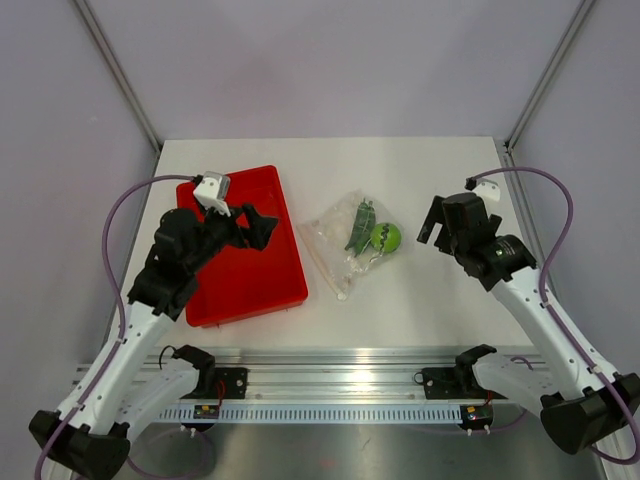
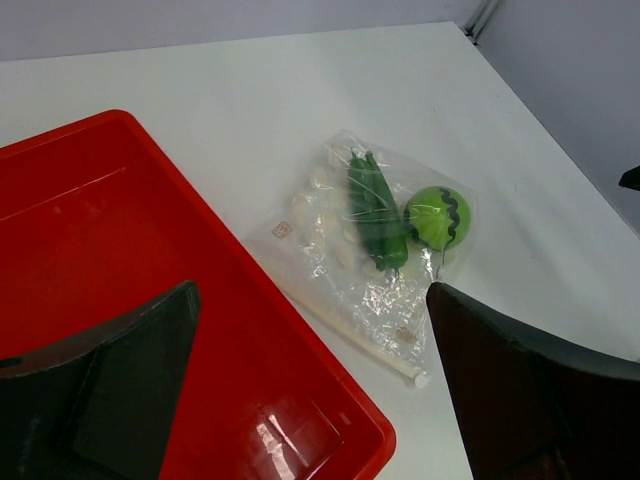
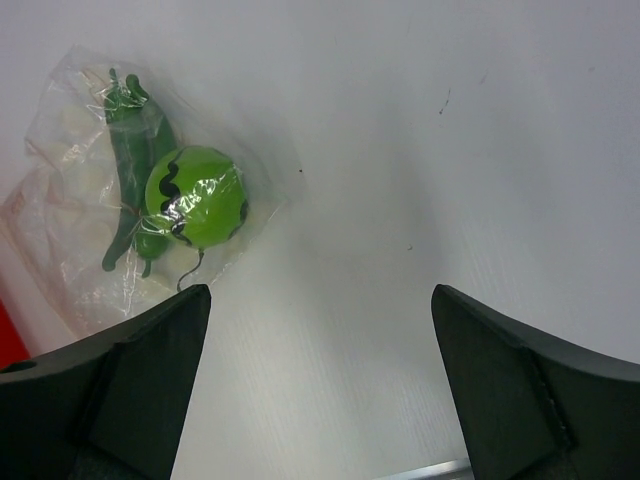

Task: Place the food in the zip-top bag and seal the zipper
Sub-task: Reset both arms

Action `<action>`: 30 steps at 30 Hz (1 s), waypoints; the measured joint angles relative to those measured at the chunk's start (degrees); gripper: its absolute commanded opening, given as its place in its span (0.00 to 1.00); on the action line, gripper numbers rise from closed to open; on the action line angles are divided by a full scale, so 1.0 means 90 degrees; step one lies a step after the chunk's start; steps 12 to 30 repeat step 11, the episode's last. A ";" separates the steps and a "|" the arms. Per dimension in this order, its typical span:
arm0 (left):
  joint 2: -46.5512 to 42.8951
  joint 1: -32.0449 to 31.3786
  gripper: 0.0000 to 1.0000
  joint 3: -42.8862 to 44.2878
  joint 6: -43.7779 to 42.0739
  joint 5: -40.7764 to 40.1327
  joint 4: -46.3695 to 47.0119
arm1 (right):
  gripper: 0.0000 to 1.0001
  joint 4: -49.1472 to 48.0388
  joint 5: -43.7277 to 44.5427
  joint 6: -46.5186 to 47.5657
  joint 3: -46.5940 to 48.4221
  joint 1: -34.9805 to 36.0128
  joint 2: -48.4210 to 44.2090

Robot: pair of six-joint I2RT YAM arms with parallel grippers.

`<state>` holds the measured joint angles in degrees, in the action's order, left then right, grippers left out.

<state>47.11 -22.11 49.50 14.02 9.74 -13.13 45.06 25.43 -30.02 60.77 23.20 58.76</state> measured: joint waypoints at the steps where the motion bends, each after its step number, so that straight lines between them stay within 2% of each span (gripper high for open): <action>1: -0.0104 0.0000 0.99 -0.0027 0.0002 -0.0104 -0.0058 | 0.99 0.0007 0.0002 -0.0046 -0.0044 0.0000 -0.0063; 11: -0.0993 -0.0005 0.99 -0.0855 0.0335 -0.0899 -0.0163 | 1.00 0.0216 0.0117 -0.0381 -0.0733 0.0000 -0.1134; 30: -0.0993 -0.0005 0.99 -0.0855 0.0335 -0.0899 -0.0163 | 1.00 0.0216 0.0117 -0.0381 -0.0733 0.0000 -0.1134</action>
